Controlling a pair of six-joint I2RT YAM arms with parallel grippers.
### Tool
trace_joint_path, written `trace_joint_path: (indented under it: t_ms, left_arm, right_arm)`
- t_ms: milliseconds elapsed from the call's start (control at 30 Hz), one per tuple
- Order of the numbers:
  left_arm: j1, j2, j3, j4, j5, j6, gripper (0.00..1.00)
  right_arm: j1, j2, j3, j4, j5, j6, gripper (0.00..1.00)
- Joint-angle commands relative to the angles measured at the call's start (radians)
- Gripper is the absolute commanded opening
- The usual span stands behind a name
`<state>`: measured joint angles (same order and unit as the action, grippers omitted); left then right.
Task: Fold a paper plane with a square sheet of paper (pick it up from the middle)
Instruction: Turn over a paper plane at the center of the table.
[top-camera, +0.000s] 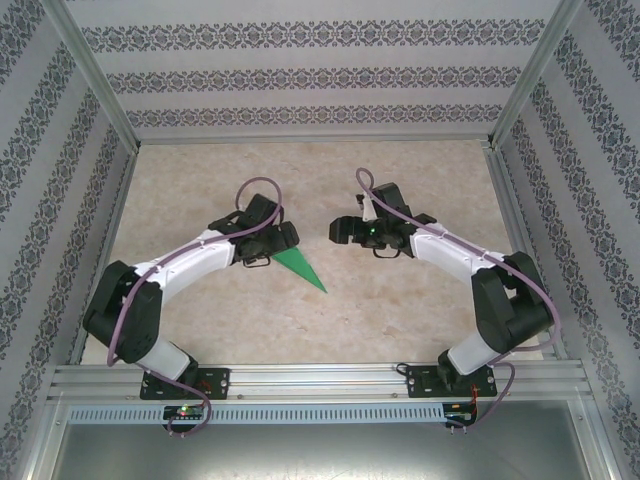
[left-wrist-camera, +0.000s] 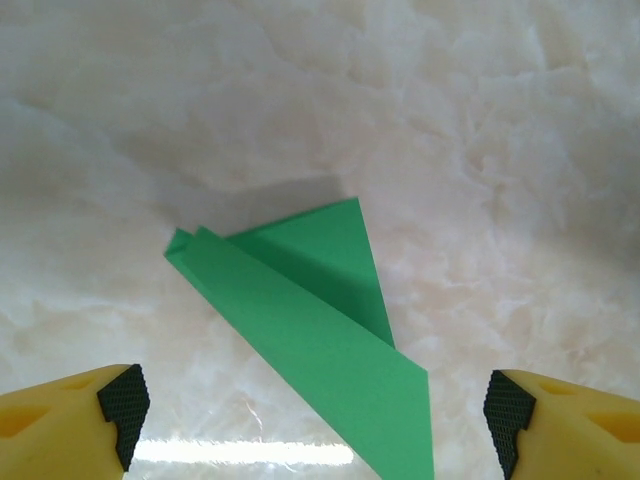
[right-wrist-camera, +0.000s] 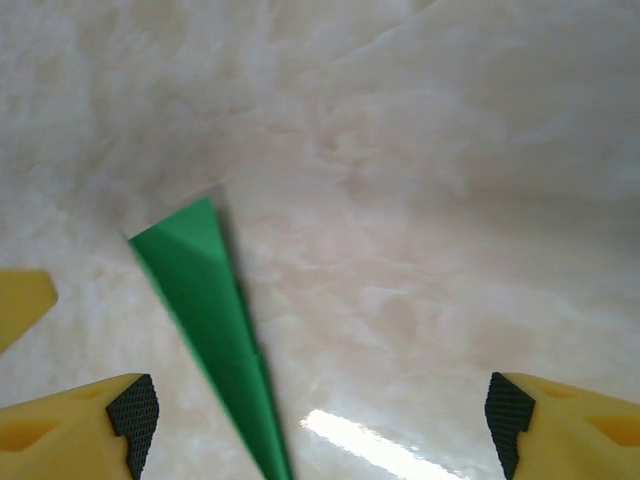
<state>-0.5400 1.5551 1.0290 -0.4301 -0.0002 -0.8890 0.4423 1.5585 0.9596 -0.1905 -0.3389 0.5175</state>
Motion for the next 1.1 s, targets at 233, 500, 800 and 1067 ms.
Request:
trace_joint_path:
  t_ms: [233, 500, 800, 1067]
  left_arm:
    - [-0.148, 0.213, 0.204, -0.268, -0.209, -0.108, 0.96]
    - [-0.165, 0.332, 0.301, -0.347, -0.21, -0.135, 0.94]
    - [-0.192, 0.249, 0.196, -0.258, -0.221, -0.266, 0.78]
    - [-0.198, 0.2, 0.109, -0.177, -0.233, -0.348, 0.62]
  right_arm:
    - [-0.026, -0.034, -0.042, -0.018, 0.104, -0.016, 0.9]
    - [-0.03, -0.014, -0.038, -0.027, 0.085, 0.005, 0.88]
    - [-0.03, 0.022, -0.024, -0.027, 0.054, 0.021, 0.84]
    - [-0.028, 0.038, -0.022, -0.032, 0.044, 0.029, 0.83]
